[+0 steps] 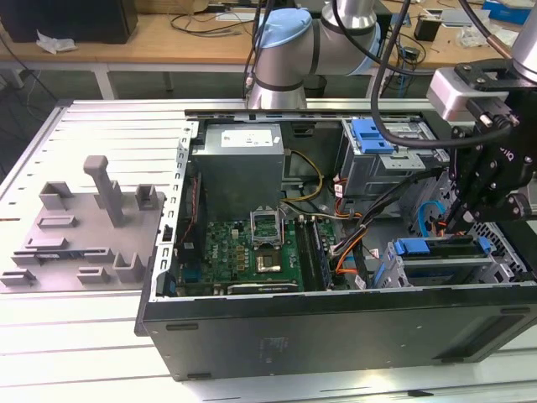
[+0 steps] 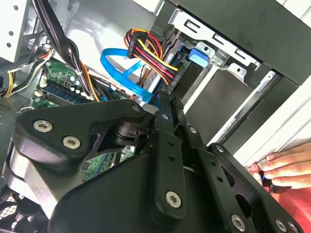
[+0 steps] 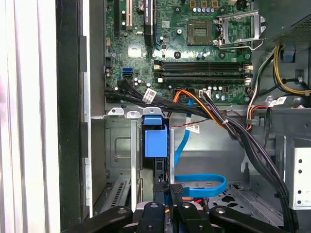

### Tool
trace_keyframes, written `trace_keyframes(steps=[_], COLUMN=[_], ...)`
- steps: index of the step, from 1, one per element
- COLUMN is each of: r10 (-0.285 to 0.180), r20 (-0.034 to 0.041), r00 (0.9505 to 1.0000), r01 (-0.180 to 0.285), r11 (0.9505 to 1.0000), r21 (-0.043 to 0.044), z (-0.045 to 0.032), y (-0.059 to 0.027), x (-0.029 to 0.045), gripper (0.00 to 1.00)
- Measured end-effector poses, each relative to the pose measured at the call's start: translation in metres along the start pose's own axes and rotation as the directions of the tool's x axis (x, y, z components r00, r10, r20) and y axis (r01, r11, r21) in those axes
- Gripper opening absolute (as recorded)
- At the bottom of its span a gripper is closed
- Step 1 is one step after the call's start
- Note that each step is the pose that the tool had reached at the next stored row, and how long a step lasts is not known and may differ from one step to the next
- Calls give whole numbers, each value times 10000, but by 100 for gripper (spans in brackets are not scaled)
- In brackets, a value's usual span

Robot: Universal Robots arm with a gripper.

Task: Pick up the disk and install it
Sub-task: 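Insert the second disk wire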

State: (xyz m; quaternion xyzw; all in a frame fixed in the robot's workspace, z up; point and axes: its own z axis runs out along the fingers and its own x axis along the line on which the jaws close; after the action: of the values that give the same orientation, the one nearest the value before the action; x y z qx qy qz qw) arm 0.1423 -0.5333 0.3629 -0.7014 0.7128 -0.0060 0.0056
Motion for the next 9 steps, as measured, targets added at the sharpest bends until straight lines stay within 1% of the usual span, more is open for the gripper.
trace_keyframes(steps=[5,9], r10=[1,2], r20=[54,75], r00=[10000,10000], r01=[-1,-2], r11=[10000,10000], r21=[1,1], z=[12,21], y=[0,0], x=[3,6], gripper=[16,16])
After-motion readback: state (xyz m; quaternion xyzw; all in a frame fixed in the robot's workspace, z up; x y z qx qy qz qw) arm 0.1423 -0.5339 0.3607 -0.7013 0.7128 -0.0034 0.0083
